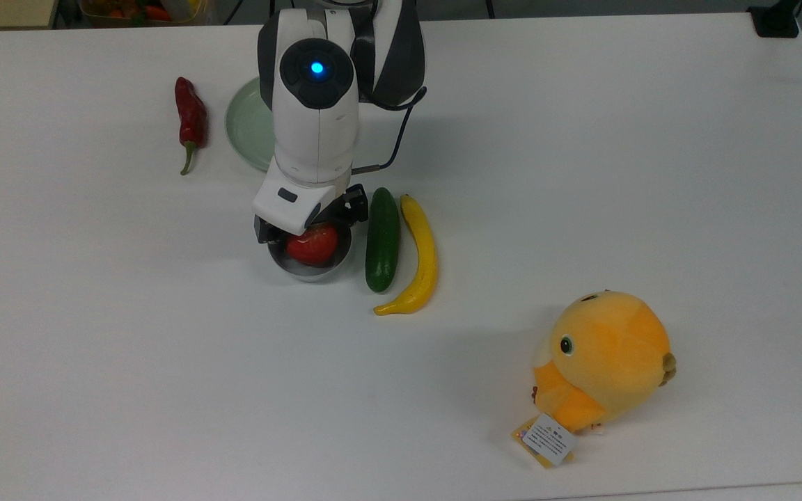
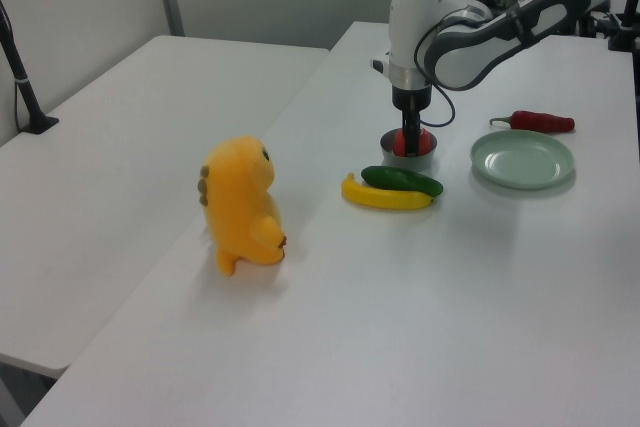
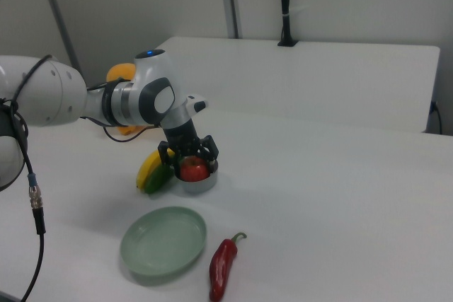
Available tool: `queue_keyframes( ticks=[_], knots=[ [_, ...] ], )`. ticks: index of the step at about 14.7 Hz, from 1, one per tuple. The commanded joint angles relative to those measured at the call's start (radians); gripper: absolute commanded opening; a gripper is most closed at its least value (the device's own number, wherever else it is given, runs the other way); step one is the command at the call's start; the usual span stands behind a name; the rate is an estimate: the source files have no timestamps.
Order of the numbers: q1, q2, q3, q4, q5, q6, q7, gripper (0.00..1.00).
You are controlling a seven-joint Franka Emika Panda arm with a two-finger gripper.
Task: Red apple placed in the center of the desktop
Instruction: 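Lower the gripper into the bowl and close it on the apple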
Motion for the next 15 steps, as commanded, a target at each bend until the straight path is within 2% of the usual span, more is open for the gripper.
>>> queue_keyframes(
  ticks=[1,2,5,11,15],
  knots=[
    [0.007,-0.007,-0.004,-0.017,-0.017,0.027,-0.007,0.6],
    [0.007,-0.009,-0.003,-0.017,-0.017,0.027,-0.007,0.49],
    [0.005,-0.01,-0.003,-0.015,-0.015,0.027,-0.005,0.24],
    [0.004,-0.021,-0.003,-0.011,-0.008,0.016,-0.005,0.25],
    [0.005,-0.067,-0.003,-0.009,0.0,0.01,0.005,0.25]
  ],
)
